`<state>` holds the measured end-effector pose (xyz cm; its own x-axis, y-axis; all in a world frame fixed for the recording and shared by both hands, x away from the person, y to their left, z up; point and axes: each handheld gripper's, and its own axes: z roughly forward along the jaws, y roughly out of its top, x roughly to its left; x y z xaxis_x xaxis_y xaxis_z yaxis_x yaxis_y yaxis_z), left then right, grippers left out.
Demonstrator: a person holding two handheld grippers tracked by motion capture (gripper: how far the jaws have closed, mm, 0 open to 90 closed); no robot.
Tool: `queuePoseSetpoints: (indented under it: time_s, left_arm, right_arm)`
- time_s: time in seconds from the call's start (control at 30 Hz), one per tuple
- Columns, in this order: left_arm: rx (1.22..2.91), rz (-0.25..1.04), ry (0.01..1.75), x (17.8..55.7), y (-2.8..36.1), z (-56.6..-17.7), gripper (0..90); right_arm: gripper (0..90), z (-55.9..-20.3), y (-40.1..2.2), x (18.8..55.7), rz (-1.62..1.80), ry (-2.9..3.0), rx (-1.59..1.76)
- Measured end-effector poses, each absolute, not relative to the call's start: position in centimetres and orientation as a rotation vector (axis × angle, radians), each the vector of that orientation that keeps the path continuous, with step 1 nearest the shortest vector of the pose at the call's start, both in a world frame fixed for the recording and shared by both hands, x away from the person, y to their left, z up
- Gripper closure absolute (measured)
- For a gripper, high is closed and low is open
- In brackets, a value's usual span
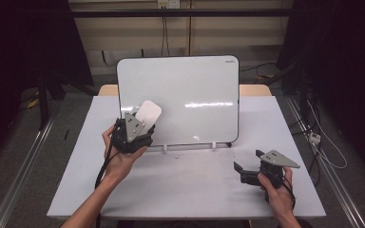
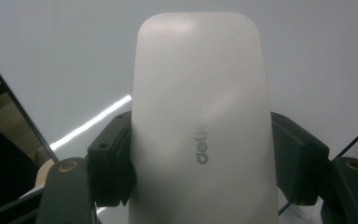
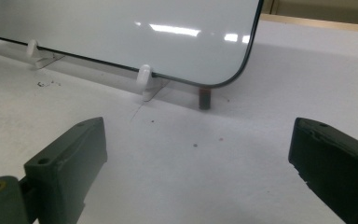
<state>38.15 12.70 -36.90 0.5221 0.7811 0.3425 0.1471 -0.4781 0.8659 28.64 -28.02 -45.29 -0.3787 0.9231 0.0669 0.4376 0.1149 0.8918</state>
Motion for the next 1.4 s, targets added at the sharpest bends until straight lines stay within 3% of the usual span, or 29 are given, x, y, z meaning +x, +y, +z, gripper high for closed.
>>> queuePoseSetpoints:
  time_s: [0.3,0.7,1.17,1.4]
  left_arm:
    - [1.909,0.965,0.798,38.5,14.2,-37.0,31.2]
    - [2.016,0.972,0.792,39.7,14.3,-39.8,31.1]
    - [2.097,1.078,0.774,40.4,13.6,-42.1,30.8]
    - [2.099,1.002,0.799,40.5,14.2,-41.8,15.8]
  right_arm:
    - [4.4,-45.4,-28.1,28.5,1.213,1.87,1.335]
    - [4.3,-45.3,-28.3,28.3,1.209,1.866,1.333]
    - [4.3,-45.3,-28.1,28.2,1.211,1.872,1.328]
    - [4.4,-45.2,-27.9,28.2,1.208,1.878,1.319]
